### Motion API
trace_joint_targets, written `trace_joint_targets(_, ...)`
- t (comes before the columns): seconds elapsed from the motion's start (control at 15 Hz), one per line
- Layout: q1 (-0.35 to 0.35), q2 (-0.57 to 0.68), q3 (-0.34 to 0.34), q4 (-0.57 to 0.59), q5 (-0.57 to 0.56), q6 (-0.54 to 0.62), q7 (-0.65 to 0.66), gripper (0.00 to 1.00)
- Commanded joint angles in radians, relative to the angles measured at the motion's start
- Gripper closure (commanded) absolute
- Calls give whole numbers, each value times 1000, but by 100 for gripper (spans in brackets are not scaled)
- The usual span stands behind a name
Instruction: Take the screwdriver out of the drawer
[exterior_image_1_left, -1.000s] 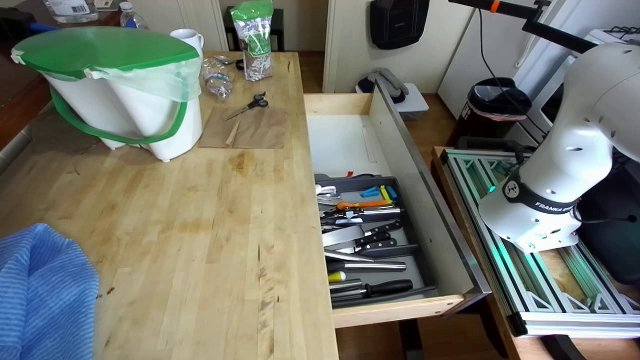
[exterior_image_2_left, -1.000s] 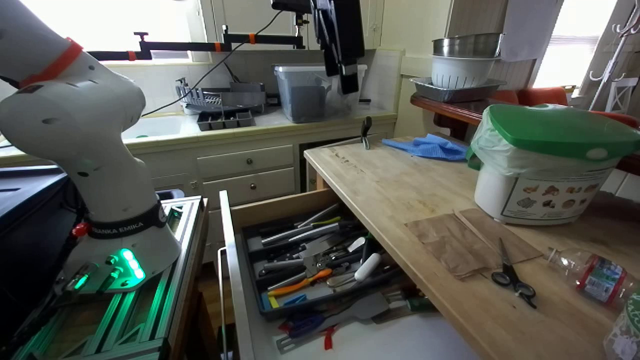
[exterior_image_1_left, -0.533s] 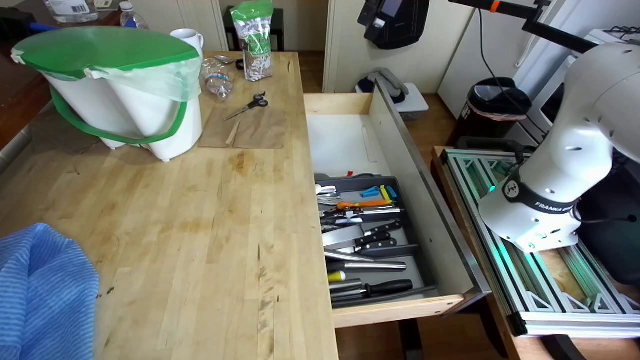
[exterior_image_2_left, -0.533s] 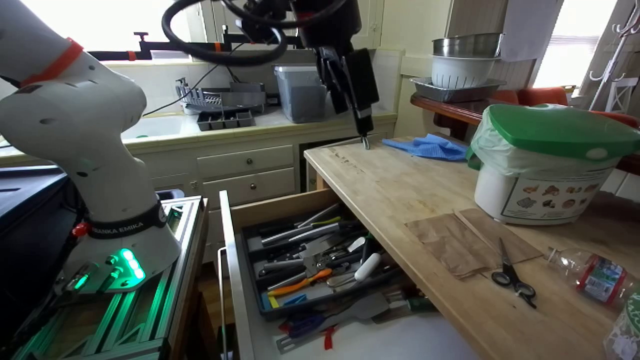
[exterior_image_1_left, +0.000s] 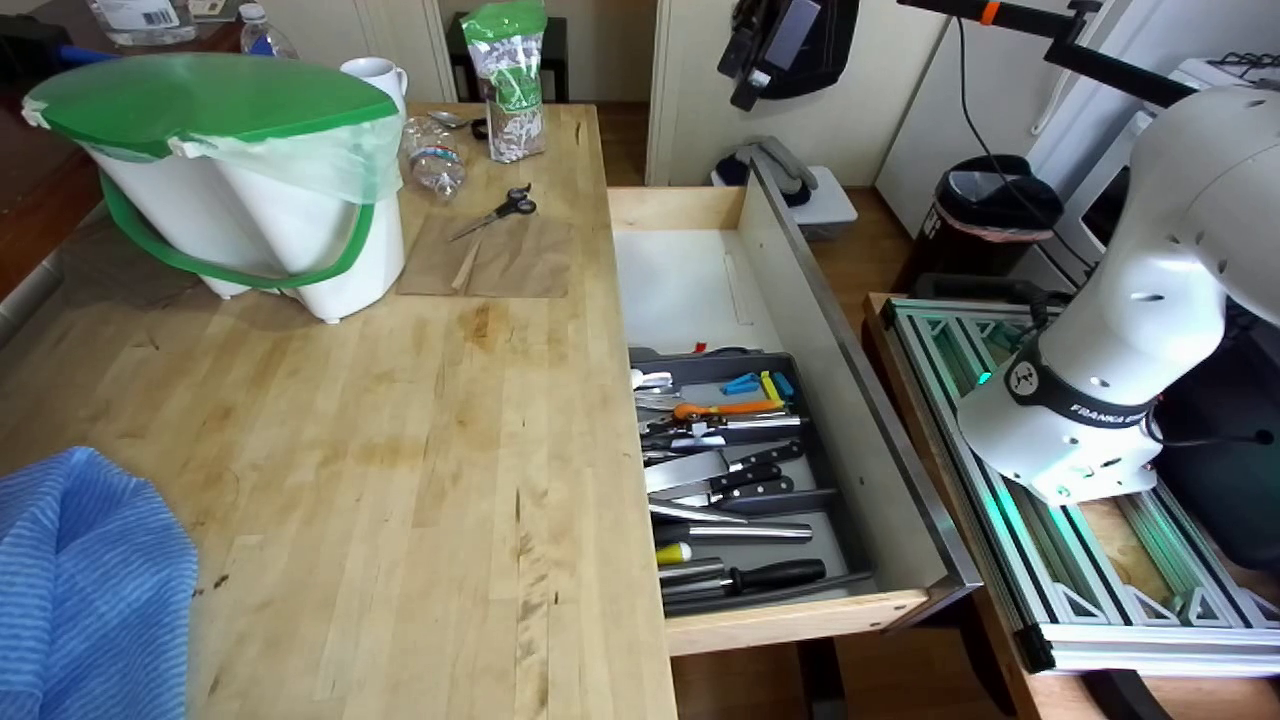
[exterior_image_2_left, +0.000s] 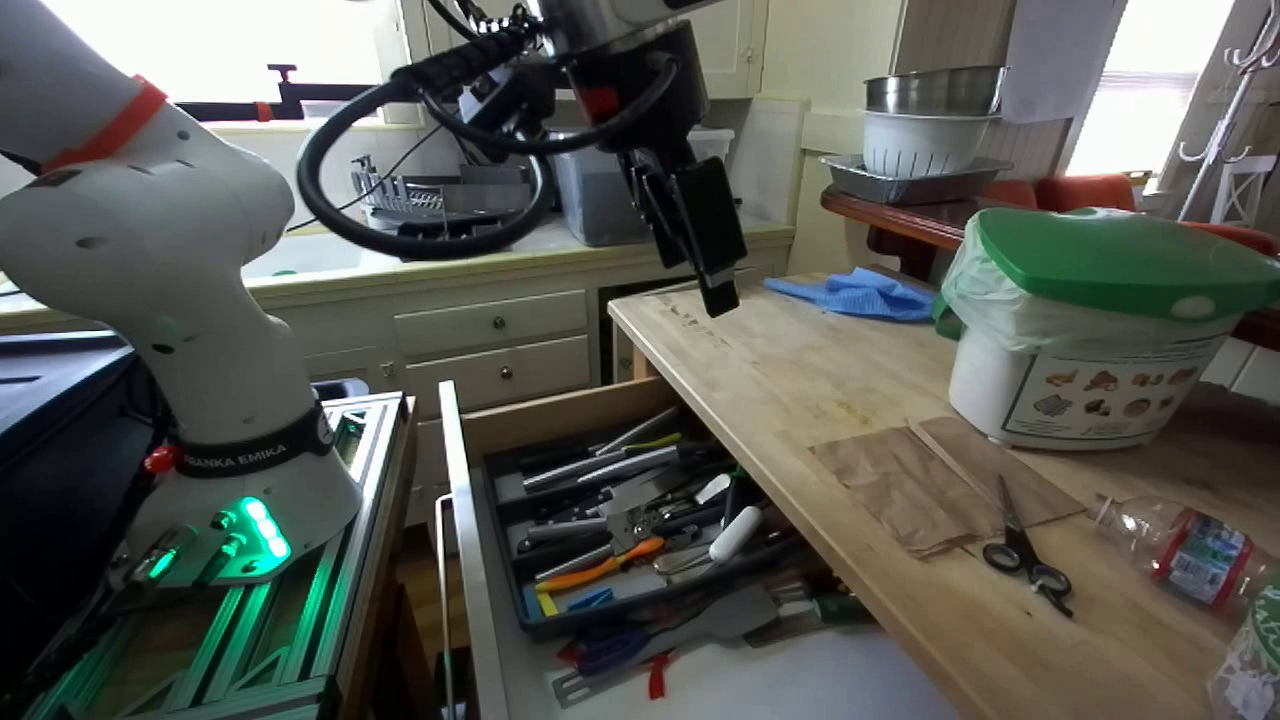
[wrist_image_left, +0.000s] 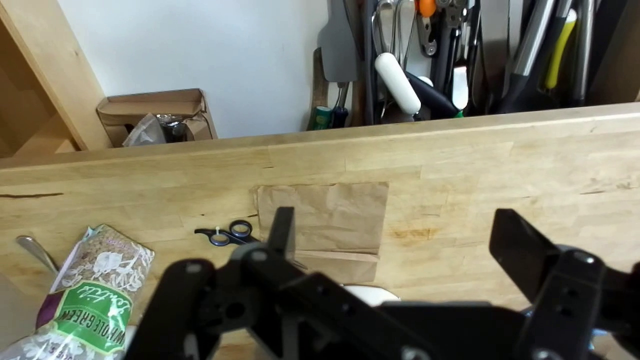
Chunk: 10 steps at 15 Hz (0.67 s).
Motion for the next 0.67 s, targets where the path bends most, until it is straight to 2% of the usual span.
trace_joint_targets(0.0, -7, 1, 7, 2, 5, -3, -3, 0)
trace_joint_targets(0.4, -8, 7, 4, -1, 0, 0, -10, 0)
trace_joint_targets(0.6, 4, -11, -11, -50, 11, 77, -43, 0)
